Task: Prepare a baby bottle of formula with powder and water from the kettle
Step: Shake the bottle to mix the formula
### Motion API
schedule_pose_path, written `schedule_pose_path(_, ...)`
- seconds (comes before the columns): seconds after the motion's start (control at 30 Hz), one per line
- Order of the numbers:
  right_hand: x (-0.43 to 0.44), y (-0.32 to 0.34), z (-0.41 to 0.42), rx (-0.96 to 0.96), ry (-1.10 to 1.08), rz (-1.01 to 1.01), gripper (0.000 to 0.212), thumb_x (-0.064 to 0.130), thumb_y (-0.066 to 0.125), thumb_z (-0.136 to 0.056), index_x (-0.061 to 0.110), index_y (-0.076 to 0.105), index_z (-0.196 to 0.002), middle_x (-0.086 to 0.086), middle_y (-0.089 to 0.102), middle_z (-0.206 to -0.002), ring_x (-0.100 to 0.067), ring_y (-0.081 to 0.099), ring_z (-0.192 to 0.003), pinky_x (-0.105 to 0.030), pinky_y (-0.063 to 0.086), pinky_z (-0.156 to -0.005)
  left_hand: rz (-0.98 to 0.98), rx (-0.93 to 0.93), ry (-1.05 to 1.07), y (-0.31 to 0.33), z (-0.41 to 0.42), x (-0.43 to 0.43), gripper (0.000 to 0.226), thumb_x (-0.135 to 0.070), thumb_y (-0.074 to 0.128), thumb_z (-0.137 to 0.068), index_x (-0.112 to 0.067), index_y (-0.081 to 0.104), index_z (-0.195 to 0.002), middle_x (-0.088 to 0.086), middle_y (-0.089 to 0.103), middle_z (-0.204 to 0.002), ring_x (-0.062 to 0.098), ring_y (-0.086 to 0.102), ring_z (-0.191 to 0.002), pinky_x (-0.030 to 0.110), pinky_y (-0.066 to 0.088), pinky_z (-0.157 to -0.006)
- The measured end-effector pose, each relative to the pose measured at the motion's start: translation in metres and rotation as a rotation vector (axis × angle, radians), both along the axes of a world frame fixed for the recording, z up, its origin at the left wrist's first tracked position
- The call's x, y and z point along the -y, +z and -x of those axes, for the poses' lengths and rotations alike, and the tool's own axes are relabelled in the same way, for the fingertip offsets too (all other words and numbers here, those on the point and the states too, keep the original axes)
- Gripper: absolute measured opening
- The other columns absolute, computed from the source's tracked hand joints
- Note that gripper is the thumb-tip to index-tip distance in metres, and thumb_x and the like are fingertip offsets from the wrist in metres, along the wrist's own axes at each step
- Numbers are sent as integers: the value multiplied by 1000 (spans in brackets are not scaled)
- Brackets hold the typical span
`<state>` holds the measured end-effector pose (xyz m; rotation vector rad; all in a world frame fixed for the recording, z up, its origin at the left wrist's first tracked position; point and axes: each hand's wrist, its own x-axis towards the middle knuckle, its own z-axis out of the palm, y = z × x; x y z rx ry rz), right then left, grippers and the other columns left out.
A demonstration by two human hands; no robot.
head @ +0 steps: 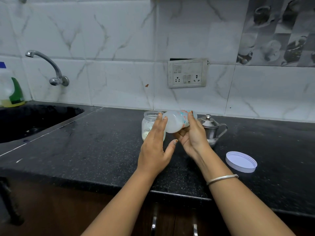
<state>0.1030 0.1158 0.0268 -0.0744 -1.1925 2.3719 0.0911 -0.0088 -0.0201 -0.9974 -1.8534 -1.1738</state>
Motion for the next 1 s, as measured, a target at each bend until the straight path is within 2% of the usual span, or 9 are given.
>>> schedule_pose_path(0.07,2,0,-2,6,-9,-10,41,32,47,-96,9,46,-130,-13,64,-108,-19,70,-74,-31,56,-54,14,13,3,-1,-1,0,69,-36,53,-83,-27,19,-143,-2,22,-155,-2,16,-140,16,29,-105)
schedule_pose_path(0.2,3,1,-4,-112,-186,-172,49,21,54,-93,19,29,-136,-11,59,-122,-28,64,-100,-41,59,-70,27,171,56,-2,-2,2,70,-31,62,-84,-24,23,-143,-1,43,-143,17,47,-123,39,49,-89)
schedule_pose_path(0.3,3,-3,-7,-224,-373,-452,76,17,61,-89,35,11,-144,-14,56,-127,-24,63,-108,-41,53,-90,113,281,108,-4,2,1,68,-37,61,-84,-19,27,-140,3,54,-126,28,58,-99,42,49,-80)
schedule_pose_path(0.43,8,-9,-6,-300,-467,-680,80,25,67,-83,57,14,-133,-7,59,-123,-20,64,-107,-37,52,-90,167,356,113,-6,4,-1,74,-43,62,-81,-17,25,-139,1,53,-126,31,60,-91,42,50,-78)
schedule_pose_path(0.57,5,-7,-2,-243,-422,-540,78,22,64,-88,36,11,-143,-11,57,-125,-17,64,-104,-38,53,-88,148,310,71,-4,1,-1,79,-40,63,-82,-14,20,-143,2,45,-138,28,55,-110,41,48,-88)
schedule_pose_path(0.63,1,-4,-1,-169,-336,-364,71,21,59,-91,29,13,-144,-9,57,-126,-22,63,-105,-42,56,-82,144,242,19,-4,-2,0,84,-36,63,-84,-15,12,-147,2,33,-149,19,39,-132,34,42,-98)
schedule_pose_path(0.7,-3,-1,1,-93,-238,-227,53,22,54,-93,21,24,-137,-6,61,-117,-23,65,-97,-37,58,-65,160,132,-12,-4,-3,-1,88,-41,56,-85,-19,0,-149,1,11,-158,8,12,-143,22,30,-105)
schedule_pose_path(0.8,-3,-2,3,-32,-80,-80,42,26,49,-96,11,34,-133,-10,63,-111,-20,68,-85,-32,56,-57,175,63,-12,-2,-2,-1,83,-49,41,-81,-32,-10,-145,-5,-10,-158,-4,-8,-139,23,31,-101)
schedule_pose_path(1.0,-4,-1,1,-51,13,2,41,28,48,-97,8,41,-132,-14,63,-112,-22,70,-83,-33,57,-58,156,36,-14,2,-3,1,79,-44,45,-82,-38,-4,-145,-6,-11,-157,-15,-15,-134,30,30,-106)
